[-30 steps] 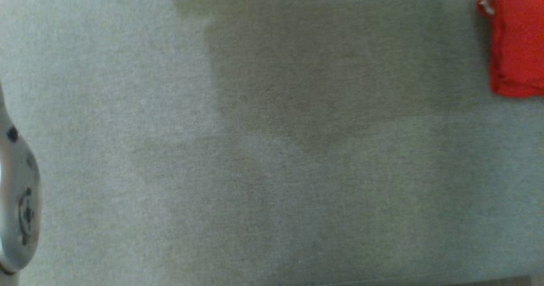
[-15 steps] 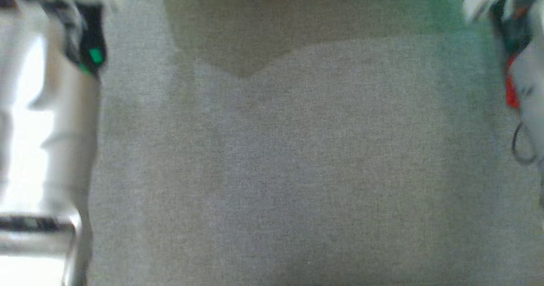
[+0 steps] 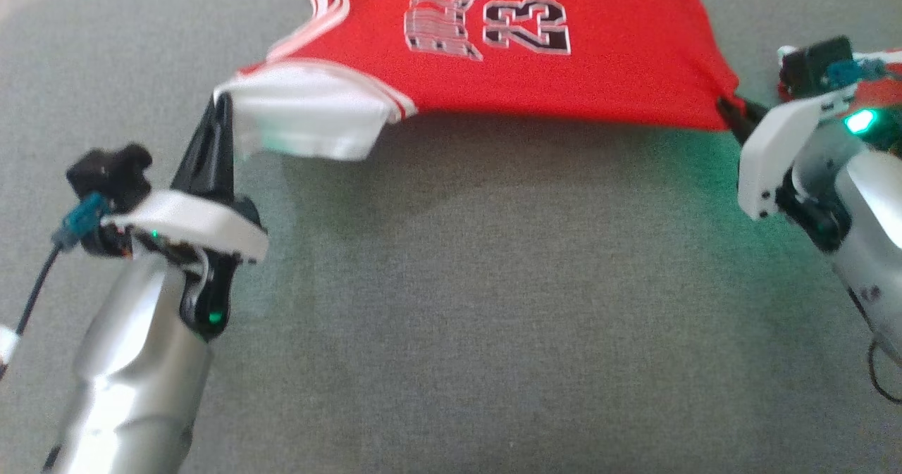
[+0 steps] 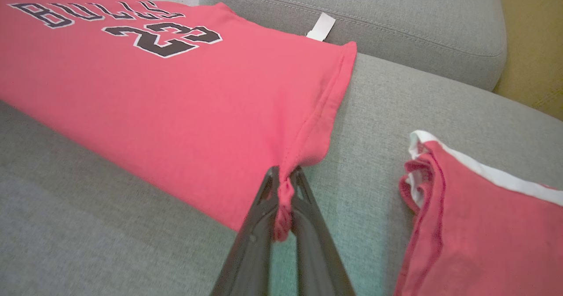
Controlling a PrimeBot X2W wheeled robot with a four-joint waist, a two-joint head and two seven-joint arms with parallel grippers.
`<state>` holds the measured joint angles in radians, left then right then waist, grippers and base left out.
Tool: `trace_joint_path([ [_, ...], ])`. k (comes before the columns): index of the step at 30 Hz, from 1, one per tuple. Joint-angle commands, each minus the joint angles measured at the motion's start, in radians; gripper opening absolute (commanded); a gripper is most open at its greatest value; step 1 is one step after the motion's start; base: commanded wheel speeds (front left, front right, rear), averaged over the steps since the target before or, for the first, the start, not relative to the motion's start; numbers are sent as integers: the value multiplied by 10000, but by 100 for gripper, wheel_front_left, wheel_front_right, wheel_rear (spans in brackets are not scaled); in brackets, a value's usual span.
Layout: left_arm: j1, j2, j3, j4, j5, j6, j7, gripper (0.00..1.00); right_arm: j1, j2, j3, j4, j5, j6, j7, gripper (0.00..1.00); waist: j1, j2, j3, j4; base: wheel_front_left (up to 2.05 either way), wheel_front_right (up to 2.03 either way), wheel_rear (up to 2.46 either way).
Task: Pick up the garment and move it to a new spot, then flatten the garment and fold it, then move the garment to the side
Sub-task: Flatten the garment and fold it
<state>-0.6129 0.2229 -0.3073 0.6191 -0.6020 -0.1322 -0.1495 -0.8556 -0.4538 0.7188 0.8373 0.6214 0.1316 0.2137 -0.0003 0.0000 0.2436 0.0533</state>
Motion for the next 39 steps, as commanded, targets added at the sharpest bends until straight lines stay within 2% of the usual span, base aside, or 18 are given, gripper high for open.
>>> trace_joint_path([
  [1, -22, 543, 322, -484, -95, 31, 25, 0, 183, -417, 195, -378, 262, -9, 59, 0, 3, 0, -300, -22, 0, 0, 0],
  [12, 2566, 1059, 257, -2778, -410, 546, 885, 0, 1128, -1469, 1758, -1863, 1718, -9, 53, 0, 3, 0, -1462, -232, 0, 0, 0],
  [20, 5032, 1530, 107, -5082, -679, 1110, 1805, 0, 1955, -2035, 2444, -2623, 2578, -9, 262, 0, 3, 0, -2326, -389, 0, 0, 0],
  [26, 6649, 1817, -69, -6917, -862, 1611, 2546, 0, 2643, -2662, 2577, -3578, 3531, -9, 746, 0, 3, 0, -2547, -441, 0, 0, 0],
  [31, 6727, 1913, 18, -7685, -891, 1885, 2796, 0, 2845, -2968, 2380, -4072, 3708, -9, 768, 0, 3, 0, -2420, -445, 0, 0, 0],
  [39, 5909, 2092, 13, -7616, -778, 1865, 3157, 0, 2630, -2814, 2071, -4203, 3450, -9, 906, 0, 3, 0, -2018, -538, 0, 0, 0],
])
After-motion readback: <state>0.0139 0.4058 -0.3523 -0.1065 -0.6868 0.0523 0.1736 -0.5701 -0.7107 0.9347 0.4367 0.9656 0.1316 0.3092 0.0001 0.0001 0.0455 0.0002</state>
